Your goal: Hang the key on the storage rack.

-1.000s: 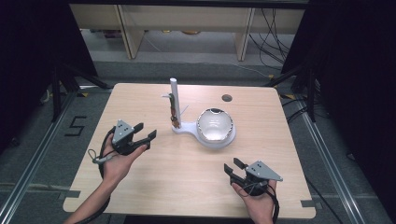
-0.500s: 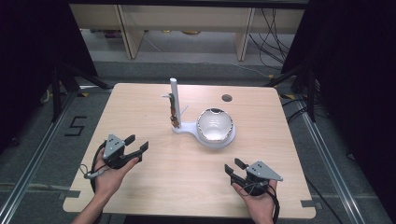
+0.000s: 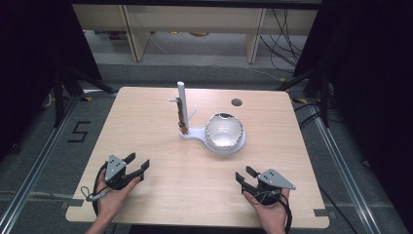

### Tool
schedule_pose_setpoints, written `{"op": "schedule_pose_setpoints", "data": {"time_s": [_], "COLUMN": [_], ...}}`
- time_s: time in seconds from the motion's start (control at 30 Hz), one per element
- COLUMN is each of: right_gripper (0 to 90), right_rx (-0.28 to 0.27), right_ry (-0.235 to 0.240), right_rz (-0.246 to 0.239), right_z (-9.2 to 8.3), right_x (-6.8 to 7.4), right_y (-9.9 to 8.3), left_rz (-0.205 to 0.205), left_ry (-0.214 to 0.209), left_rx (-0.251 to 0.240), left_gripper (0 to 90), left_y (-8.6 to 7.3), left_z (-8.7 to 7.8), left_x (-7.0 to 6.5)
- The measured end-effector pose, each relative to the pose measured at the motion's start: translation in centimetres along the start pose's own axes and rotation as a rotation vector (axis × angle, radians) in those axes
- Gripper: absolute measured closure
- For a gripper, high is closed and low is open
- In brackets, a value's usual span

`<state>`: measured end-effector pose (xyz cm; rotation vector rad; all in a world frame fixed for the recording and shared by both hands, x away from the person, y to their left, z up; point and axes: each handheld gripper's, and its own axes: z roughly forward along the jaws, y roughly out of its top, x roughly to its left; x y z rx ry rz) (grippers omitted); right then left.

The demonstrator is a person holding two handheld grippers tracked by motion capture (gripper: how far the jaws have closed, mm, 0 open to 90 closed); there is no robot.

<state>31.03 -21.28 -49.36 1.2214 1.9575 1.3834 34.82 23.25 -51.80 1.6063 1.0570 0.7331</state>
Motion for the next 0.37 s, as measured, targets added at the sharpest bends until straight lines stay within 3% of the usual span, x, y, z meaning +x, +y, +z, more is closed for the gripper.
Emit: {"op": "schedule_pose_setpoints", "data": {"time_s": [0.37], "right_gripper": [50.7], "right_rx": [0.000], "right_ry": [0.001], "right_rz": [-0.011], "right_z": [-0.15], "right_x": [-0.28], "right_y": [-0.34], "left_rz": [-0.009], "left_ry": [0.015], "left_rx": [-0.006], "left_gripper": [36.5], "left_y": [-0.63], "left_z": [-0.26], "left_x": [0.34]}}
